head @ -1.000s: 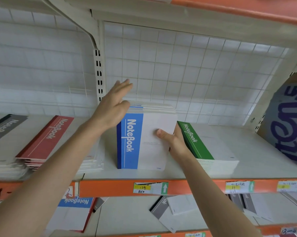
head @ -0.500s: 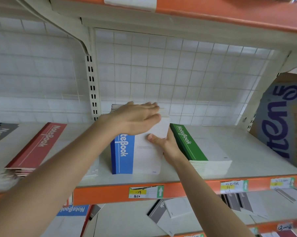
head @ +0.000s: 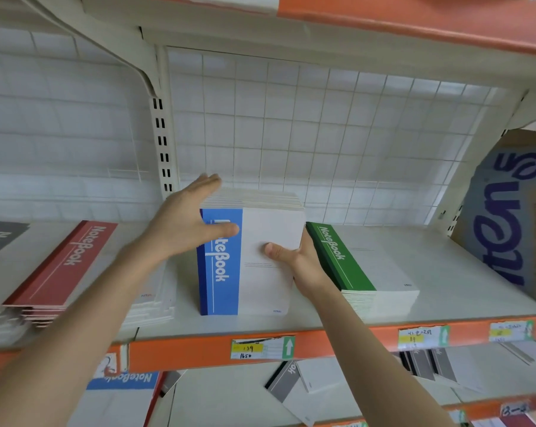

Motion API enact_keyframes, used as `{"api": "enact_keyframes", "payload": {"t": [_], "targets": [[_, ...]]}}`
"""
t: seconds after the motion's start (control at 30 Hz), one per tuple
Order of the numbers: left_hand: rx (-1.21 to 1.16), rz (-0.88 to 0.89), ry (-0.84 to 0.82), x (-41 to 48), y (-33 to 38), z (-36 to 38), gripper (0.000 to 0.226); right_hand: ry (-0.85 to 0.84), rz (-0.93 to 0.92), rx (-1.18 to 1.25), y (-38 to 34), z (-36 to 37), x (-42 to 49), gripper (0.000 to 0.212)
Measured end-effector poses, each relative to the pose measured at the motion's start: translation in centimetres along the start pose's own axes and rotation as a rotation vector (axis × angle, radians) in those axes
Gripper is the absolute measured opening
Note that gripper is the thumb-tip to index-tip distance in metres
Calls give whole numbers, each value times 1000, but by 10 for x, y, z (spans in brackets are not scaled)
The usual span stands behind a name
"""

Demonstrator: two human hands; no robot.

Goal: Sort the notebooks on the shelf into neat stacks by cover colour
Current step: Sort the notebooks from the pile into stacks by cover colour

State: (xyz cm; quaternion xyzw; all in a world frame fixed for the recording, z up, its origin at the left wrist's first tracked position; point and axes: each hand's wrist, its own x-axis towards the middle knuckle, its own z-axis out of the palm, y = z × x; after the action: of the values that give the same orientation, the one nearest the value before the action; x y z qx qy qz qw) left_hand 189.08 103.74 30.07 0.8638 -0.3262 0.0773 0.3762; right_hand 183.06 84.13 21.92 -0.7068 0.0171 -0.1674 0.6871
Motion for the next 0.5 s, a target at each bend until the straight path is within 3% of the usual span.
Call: {"api": "enact_keyframes", "payload": {"t": [0.1,0.2,0.3,0.4,0.5], "targets": [[-613,-166,97,-11,-17,33,91,14,-11,8,2,0,-1,87],[-931,-274,115,-14,-24,59,56,36,-34,18,5,1,-3,77],[-1009,-278,156,-12,-25,66,32,54,-47,14,8,5,-4,81],[-1005,-281,167,-13,-25,67,30,71,-56,11,8,8,-2,106],[-999,-279,170,-14,-25,69,29,77,-66,2,8,9,-1,109]]}}
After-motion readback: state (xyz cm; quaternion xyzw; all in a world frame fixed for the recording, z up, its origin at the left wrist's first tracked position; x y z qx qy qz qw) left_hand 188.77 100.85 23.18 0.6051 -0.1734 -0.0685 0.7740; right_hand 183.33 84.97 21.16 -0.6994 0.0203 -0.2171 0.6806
